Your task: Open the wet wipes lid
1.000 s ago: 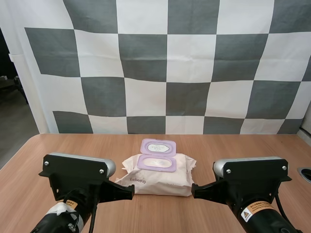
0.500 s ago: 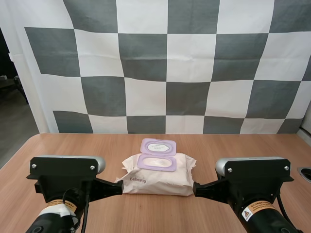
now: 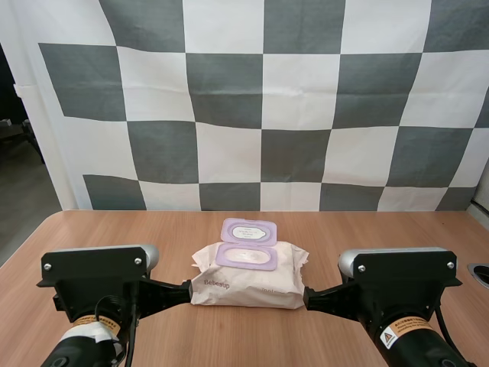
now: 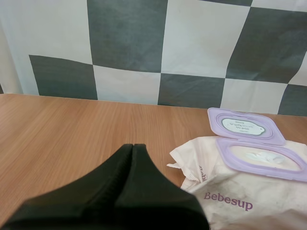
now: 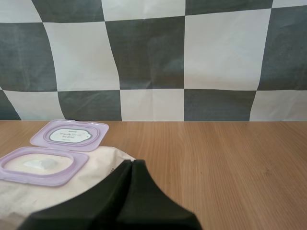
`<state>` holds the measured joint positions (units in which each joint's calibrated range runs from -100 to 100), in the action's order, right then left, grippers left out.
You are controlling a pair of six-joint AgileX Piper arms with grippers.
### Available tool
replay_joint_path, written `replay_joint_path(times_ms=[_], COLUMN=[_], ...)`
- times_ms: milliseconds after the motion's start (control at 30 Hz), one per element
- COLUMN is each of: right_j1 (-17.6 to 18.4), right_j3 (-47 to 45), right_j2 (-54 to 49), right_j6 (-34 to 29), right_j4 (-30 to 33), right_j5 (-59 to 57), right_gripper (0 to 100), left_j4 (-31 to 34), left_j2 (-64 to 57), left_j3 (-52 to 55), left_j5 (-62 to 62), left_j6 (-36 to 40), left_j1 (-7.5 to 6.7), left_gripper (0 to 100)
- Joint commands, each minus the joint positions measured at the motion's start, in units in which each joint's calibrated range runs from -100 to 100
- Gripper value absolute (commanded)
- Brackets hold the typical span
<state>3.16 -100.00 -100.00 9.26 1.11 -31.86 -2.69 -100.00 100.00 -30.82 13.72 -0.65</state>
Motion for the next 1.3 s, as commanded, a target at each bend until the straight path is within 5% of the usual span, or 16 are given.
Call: replay_joint_path(times_ms=[0, 1267], right_j1=[0.01, 0.01], right_j3=[0.00, 0.00], right_j2=[0.00, 0.00], right_j6=[0.01, 0.01], right_j4=[0.03, 0.03], right_j5=[0.05, 0.21], right_gripper=[0, 0], left_j4=[-0.11, -0.09], left_j2=[0.00, 0.00], left_j3=[0.00, 0.00], left_j5=[-0.11, 0.81], left_j6=[-0.02, -0.02], left_j1=[-0.02, -0.02], left_gripper=[0, 0])
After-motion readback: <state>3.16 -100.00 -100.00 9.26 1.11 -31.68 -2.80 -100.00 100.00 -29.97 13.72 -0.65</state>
